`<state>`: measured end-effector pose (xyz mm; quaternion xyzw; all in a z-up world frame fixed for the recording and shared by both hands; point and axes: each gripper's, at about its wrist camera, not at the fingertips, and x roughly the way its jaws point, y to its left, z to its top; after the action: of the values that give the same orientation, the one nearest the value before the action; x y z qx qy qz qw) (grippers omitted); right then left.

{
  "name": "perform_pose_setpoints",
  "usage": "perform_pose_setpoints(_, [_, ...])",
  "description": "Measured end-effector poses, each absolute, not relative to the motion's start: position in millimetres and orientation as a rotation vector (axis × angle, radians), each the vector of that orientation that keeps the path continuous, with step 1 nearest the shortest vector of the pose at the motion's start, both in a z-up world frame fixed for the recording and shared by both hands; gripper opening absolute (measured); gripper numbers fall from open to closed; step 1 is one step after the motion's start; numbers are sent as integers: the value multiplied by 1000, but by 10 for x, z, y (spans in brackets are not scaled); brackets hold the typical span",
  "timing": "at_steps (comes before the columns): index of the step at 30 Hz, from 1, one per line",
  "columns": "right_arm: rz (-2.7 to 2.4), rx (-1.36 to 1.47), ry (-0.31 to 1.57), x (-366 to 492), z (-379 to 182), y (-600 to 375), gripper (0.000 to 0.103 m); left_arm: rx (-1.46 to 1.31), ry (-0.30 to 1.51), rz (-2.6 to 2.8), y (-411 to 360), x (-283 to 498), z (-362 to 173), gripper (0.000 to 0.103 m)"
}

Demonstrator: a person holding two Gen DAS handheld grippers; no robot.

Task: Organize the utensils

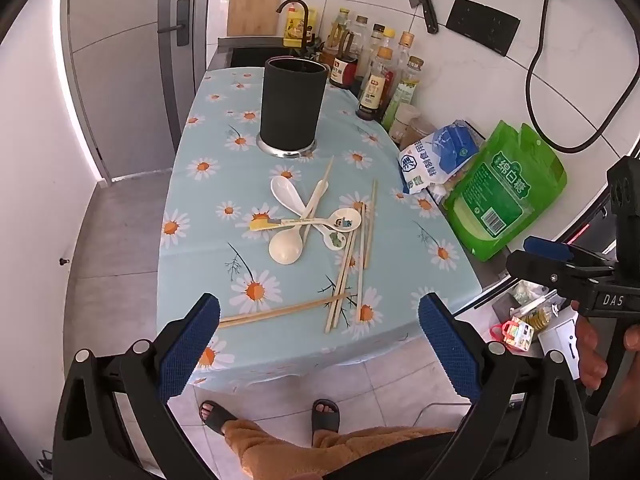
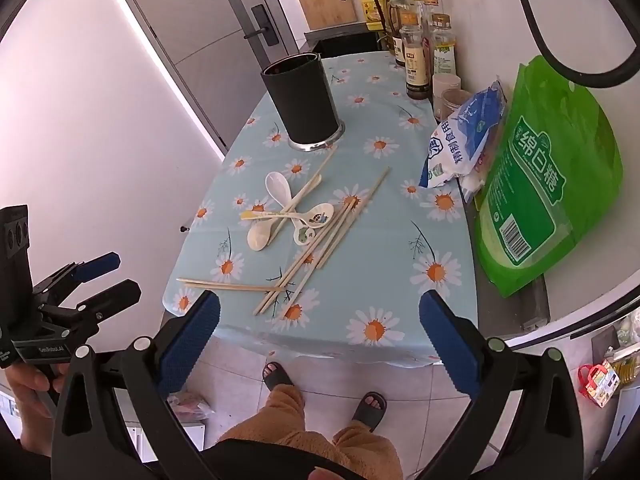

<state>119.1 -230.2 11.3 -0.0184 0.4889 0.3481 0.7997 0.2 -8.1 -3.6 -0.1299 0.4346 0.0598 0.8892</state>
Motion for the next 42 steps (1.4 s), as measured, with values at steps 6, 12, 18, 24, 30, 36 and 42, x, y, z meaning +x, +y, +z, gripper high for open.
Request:
perform_pose_setpoints(6, [752,-49,1060,1200,87,-2298,99,-269,906,117,-56,-29,-37,96])
perform_pose_setpoints(12, [751,-46,1078,1190,67,-2305,99,-265,907,120,-81,-26,-56,96])
perform_pose_setpoints(18, [750,-51,1078,1169,78,-2292,99,-264,908,118,-85,-36,-53,96])
perform_pose_setpoints(24, [753,-57,1081,1162,80,-2284,99,-265,908,115,-84,-38,-65,96])
perform_pose_setpoints(30, [761,-50,1080,1148,107,-2296,99,-266,908,110,-98,-37,-74,96])
perform_pose_setpoints(36, [773,-52,1077,1143,121,-2283,99,-252,911,113,-133,-20,-57,96])
perform_pose_setpoints(42, [775,-53,1076,1145,123,-2283,99,-242,921,115,-163,4,-51,96])
